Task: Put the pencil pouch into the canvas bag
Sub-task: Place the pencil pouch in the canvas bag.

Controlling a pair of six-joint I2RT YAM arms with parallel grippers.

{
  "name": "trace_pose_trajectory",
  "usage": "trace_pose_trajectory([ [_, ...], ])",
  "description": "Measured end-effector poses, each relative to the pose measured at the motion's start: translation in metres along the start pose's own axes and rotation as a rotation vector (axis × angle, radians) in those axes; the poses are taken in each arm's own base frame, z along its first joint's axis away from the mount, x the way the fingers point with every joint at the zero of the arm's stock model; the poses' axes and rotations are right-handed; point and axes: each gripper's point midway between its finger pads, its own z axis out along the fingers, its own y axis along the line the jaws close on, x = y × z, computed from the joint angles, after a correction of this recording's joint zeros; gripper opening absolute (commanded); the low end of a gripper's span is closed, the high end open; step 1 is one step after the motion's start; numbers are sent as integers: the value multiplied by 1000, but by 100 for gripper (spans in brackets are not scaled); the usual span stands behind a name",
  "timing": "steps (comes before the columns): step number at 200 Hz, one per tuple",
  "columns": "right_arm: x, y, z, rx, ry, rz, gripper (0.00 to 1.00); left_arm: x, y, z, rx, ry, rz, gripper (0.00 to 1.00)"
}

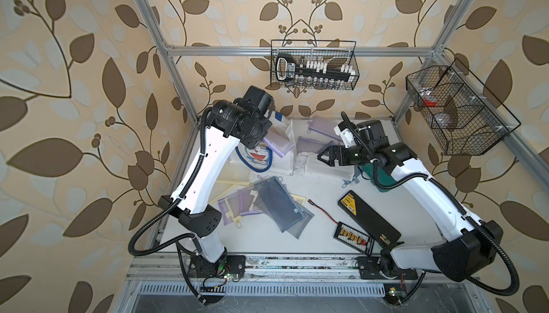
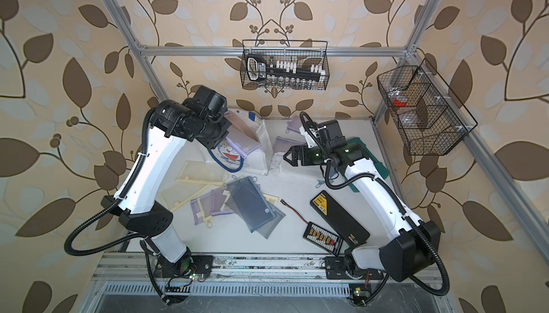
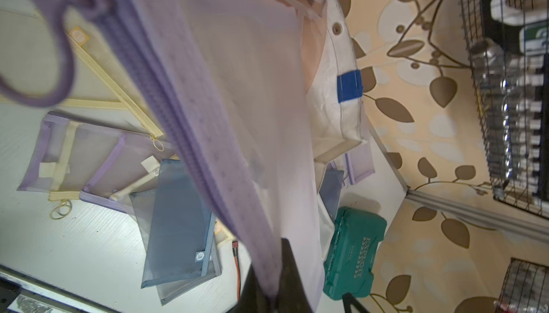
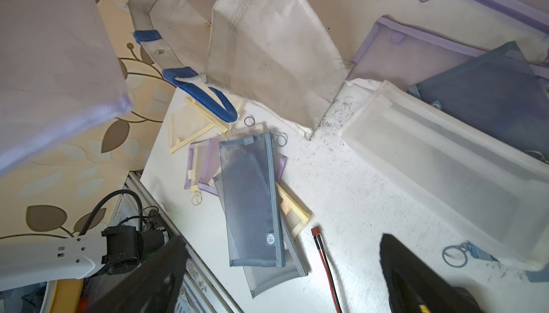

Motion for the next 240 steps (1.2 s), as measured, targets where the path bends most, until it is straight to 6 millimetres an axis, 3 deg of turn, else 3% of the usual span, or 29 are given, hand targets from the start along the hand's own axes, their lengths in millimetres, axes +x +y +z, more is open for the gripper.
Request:
trace_pose_trajectory([
  [29,1,0,-1,0,1,3,100,-16,-6,27,-35,-5,-80,0],
  [89,0,3,-6,-4,-10,3,100,-29,10,84,-159,-11,-198,0],
  [158,-2,5,-7,-12,-17,2,100,-50,30,108,-214,-34,-282,0],
  [202,-3,6,-7,-21,-22,-1,100,-42,26,129,-210,13,-290,0],
  [240,-3,6,-7,-20,-22,-2,100,-31,34,160,-259,33,-278,9],
])
